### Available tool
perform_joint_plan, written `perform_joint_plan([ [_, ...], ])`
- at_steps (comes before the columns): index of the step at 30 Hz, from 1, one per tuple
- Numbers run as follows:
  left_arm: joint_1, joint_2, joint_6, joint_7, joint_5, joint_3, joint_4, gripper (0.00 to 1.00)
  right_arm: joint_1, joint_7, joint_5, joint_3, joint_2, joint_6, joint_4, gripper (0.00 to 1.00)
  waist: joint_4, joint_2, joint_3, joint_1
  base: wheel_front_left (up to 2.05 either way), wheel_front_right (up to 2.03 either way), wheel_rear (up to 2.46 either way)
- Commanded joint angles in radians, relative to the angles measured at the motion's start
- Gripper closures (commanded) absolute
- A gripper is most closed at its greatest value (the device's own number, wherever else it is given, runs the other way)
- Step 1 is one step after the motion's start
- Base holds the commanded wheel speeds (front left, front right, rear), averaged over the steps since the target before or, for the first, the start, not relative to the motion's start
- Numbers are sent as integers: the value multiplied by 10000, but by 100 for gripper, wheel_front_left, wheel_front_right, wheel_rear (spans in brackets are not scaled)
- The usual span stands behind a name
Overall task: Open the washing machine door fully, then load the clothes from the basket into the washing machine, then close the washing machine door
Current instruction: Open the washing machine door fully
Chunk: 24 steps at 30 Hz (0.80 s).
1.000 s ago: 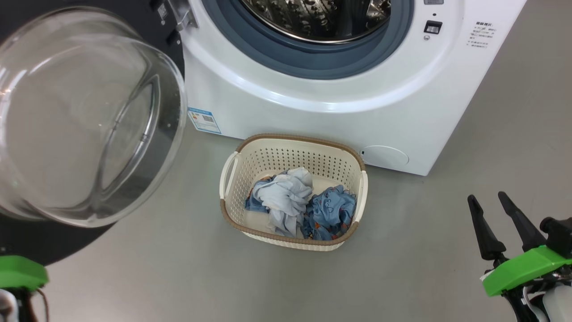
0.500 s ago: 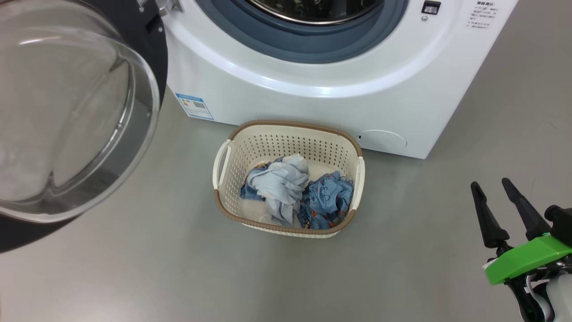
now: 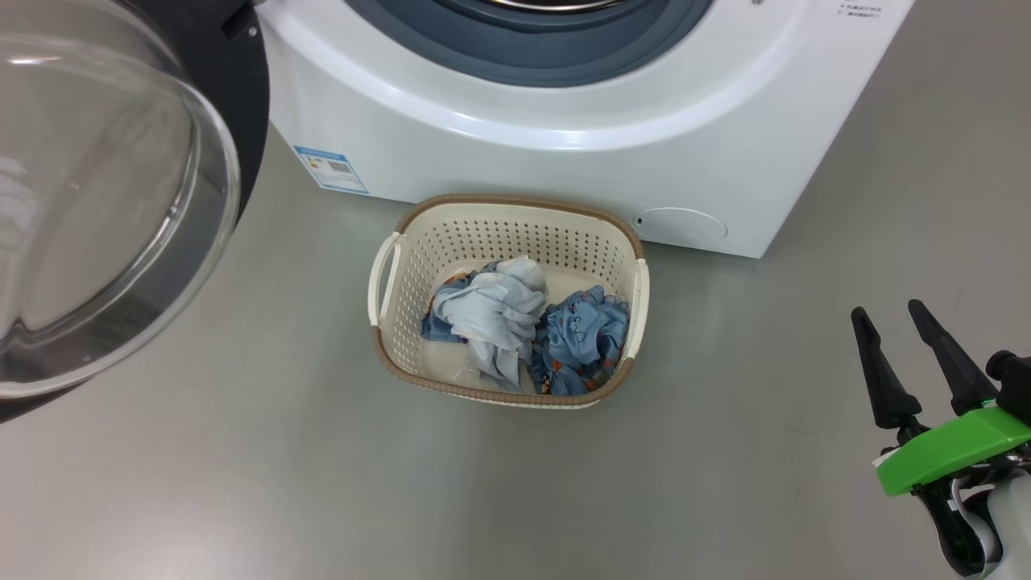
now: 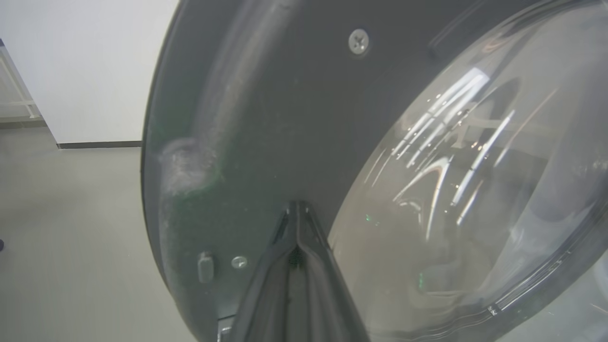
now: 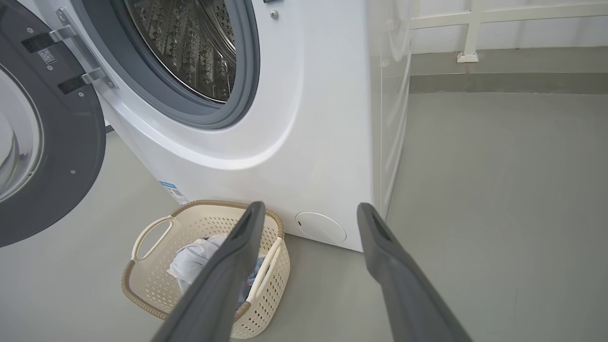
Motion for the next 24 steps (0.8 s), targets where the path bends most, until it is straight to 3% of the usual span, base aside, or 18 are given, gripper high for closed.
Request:
perform_joint_plan([
  [1, -252, 731, -42, -62, 110, 339, -151, 100, -90, -122, 60, 227, -168, 17, -231, 0, -27, -1, -2, 0, 0, 0, 0],
  [10, 223, 3, -347, -63, 283, 804, -459, 100, 56, -122, 79, 243, -39, 17, -112, 0, -87, -1, -451, 0, 0, 0, 0],
  [24, 2047, -1506, -1129, -63, 870, 1033, -2508, 100, 349, -122, 107, 212, 190, 17, -52, 0, -181, -1, -1179, 0, 0, 0, 0],
])
